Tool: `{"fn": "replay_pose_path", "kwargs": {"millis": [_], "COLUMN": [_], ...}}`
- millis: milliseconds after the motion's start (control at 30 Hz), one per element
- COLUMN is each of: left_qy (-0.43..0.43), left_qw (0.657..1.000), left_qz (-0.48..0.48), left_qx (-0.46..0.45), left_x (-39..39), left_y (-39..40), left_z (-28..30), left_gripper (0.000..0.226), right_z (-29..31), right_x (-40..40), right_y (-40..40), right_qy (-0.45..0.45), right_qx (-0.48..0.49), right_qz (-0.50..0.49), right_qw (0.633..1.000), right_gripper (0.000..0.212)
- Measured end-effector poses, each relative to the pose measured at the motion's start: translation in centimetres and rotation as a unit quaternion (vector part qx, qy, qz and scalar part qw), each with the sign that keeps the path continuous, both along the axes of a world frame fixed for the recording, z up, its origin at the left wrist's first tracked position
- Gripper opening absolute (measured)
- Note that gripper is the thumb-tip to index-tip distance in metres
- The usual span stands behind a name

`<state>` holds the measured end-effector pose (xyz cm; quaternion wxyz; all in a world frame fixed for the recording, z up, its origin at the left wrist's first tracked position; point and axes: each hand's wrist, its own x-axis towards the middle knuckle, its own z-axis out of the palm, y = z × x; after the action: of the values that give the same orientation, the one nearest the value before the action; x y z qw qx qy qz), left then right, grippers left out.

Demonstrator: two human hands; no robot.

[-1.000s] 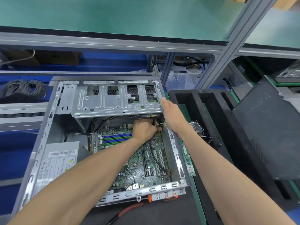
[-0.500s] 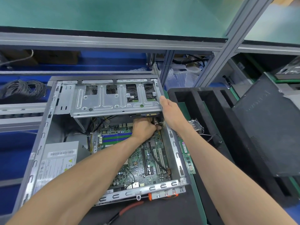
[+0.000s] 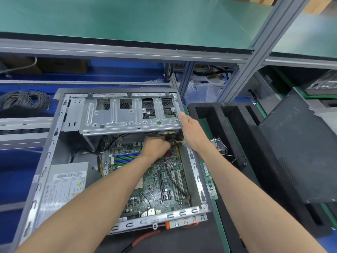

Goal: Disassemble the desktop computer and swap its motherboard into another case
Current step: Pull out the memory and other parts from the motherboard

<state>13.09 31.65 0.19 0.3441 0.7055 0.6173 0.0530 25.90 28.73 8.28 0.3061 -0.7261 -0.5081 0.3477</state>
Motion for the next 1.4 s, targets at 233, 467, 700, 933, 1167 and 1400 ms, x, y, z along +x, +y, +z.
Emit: {"fn": "replay_pose_path", "kwargs": {"millis": [233,467,700,933,1167,1400], "left_qy": [-0.033,-0.014,0.136,0.017,-0.051,-0.029], "left_qw": [0.997,0.999,0.983,0.949,0.877,0.886], "left_qz": [0.057,-0.025,-0.093,-0.311,-0.472,-0.450], "left_qx": [0.030,-0.039,-0.075,0.057,0.075,0.107], "left_x": [-0.1,-0.5,-0.9,-0.9,-0.2,-0.3], "left_y": [-0.1,0.7,0.7,-3.0,-7.3,-8.8], "left_z": [-0.6,0.2,2.6,3.6,3.2,2.5], "left_gripper": [0.042,0.030,0.070,0.042,0.027,0.033], "right_z": [-0.2,-0.5,-0.4,-0.1,-0.2,-0.5], "right_x": [0.1,0.3,0.2,0.1,0.1,0.2], "right_y": [0.0,0.2,0.1,0.1,0.2,0.3], "right_qy": [0.011,0.017,0.019,0.000,-0.005,0.002], "right_qx": [0.001,-0.003,-0.003,-0.006,-0.006,-0.003], "right_qz": [0.003,0.000,0.001,0.005,0.008,0.007], "right_qw": [1.000,1.000,1.000,1.000,1.000,1.000], "right_gripper": [0.061,0.059,0.057,0.056,0.057,0.056]}}
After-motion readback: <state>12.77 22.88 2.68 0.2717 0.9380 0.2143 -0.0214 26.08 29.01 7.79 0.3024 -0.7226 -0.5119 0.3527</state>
